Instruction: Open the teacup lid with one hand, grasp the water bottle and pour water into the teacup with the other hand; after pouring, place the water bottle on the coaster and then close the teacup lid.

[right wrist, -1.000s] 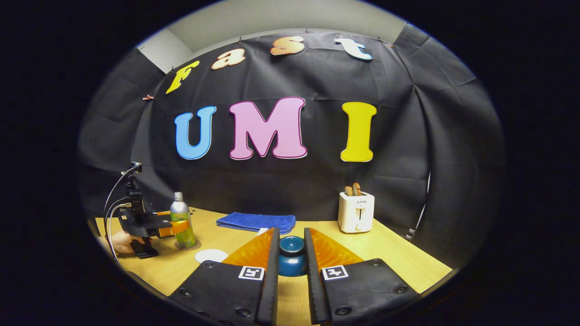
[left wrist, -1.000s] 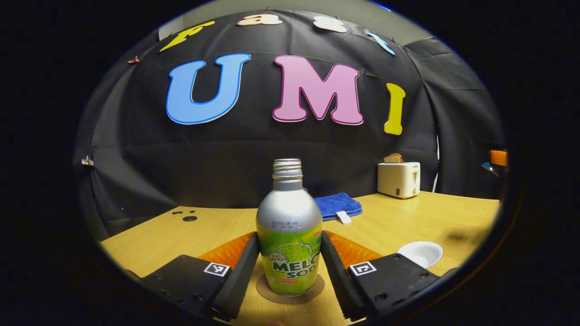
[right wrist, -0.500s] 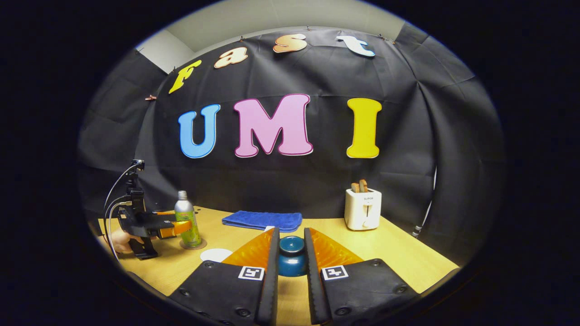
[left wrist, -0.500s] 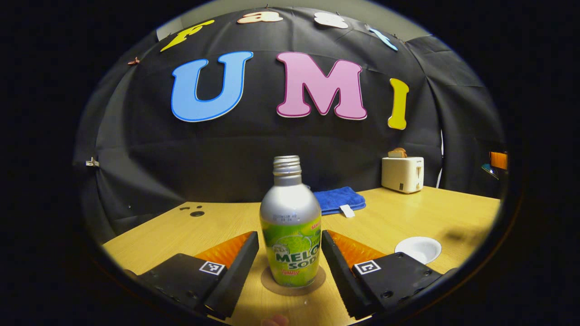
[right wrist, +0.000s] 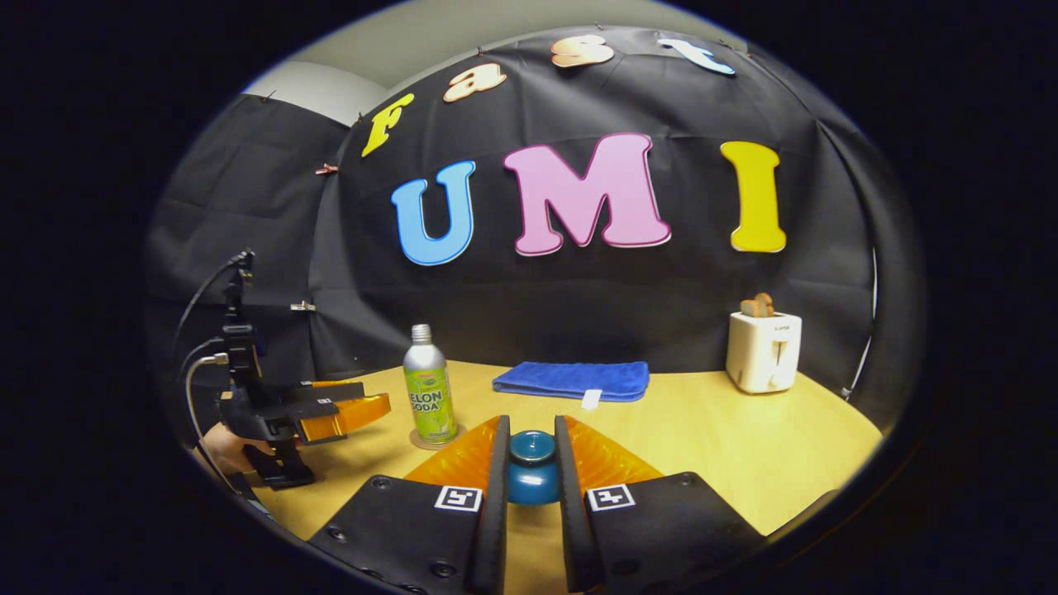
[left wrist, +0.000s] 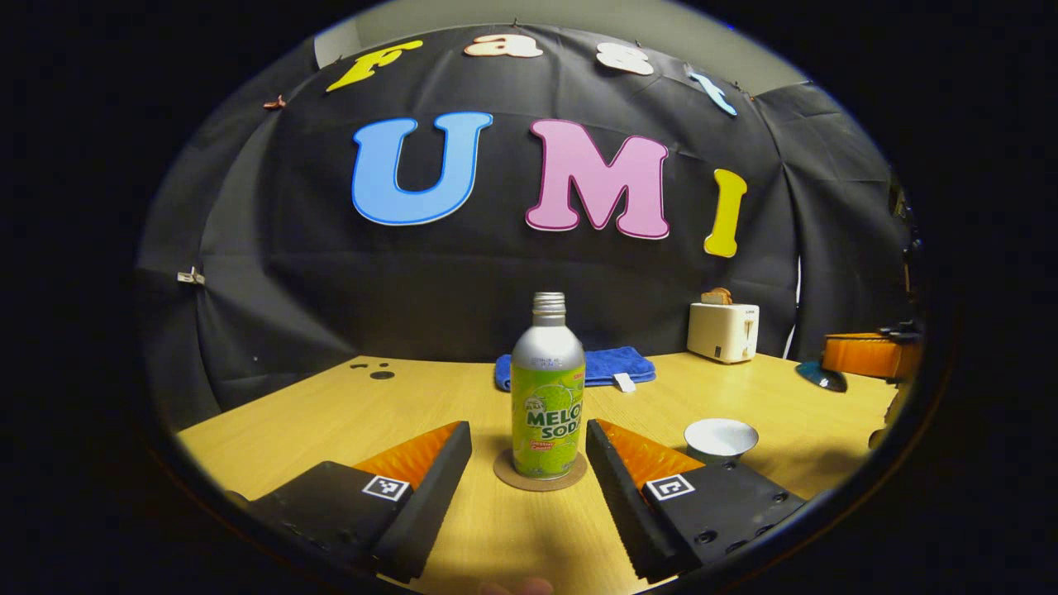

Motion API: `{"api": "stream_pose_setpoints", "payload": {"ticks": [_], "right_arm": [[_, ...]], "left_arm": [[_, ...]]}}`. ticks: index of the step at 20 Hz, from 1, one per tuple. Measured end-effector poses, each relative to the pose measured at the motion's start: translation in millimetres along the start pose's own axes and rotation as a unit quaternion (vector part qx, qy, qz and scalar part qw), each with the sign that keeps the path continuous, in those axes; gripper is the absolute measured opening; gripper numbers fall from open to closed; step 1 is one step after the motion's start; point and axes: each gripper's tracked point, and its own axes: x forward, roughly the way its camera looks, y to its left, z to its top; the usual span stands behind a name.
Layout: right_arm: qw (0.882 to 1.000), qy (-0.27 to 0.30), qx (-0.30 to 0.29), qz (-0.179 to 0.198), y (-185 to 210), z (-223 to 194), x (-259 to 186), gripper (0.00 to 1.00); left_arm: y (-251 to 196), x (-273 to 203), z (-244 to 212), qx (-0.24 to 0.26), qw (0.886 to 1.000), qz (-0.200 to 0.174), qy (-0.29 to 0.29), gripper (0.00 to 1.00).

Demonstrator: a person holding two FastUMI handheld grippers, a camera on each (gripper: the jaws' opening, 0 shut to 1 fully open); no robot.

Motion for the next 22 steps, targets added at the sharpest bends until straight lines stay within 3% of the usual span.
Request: {"api": "stream_pose_setpoints", "payload": {"ticks": [8,15,16,22], "right_arm": [[0.997,0.073,-0.007,0.001,16,-47,58,0.31],[0.995,0.096,-0.013,-0.021,12,-65,72,0.27],[0.995,0.098,-0.017,-0.024,11,-66,71,0.32],[0.995,0.085,-0.052,-0.031,11,-53,67,0.42]], "left_arm": [[6,-19,5,-0.003,1.000,-0.015,-0.011,0.88],[10,-22,11,0.017,0.999,-0.022,-0.016,0.89],[8,-21,10,0.020,0.999,-0.024,-0.017,0.89],[6,-20,8,0.011,0.999,-0.027,-0.012,0.89]]}}
